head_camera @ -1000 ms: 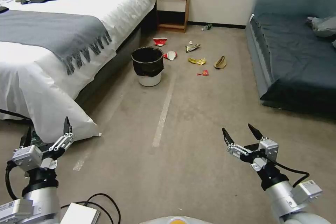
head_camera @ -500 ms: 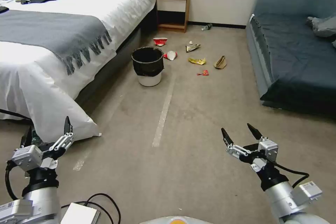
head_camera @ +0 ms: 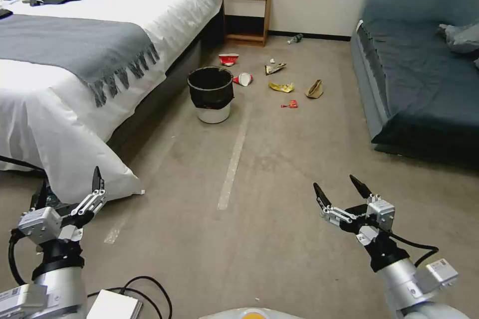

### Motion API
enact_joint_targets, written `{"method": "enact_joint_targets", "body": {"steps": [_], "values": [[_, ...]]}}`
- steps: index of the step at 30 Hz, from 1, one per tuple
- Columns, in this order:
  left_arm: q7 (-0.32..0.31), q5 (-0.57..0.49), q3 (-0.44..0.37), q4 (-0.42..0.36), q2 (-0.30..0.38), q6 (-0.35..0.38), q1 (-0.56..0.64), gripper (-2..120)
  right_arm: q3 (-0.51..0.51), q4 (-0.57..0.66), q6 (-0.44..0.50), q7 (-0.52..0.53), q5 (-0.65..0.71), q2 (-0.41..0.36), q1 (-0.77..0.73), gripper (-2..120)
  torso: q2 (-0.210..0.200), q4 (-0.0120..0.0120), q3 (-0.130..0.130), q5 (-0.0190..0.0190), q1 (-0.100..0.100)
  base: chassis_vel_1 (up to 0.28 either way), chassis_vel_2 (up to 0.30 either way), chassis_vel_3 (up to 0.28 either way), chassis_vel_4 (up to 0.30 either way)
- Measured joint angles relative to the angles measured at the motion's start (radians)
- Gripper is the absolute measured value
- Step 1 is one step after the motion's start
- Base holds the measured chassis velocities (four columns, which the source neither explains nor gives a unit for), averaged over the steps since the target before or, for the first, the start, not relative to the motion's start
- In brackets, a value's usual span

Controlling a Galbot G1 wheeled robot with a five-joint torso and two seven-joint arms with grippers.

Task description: Pick up the trash can from the floor.

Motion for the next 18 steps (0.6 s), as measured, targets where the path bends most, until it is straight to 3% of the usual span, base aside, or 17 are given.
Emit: {"method": "enact_joint_targets", "body": {"steps": [18], "values": [[0.0,0.005,0.005,0.006,-0.002,0.0,-0.002,100,0.007,-0.007,0.017,-0.019,0.007,0.0,-0.002,100,0.0,0.0001,0.0,0.0,0.0,-0.044,0.038,0.042,-0.039]]}}
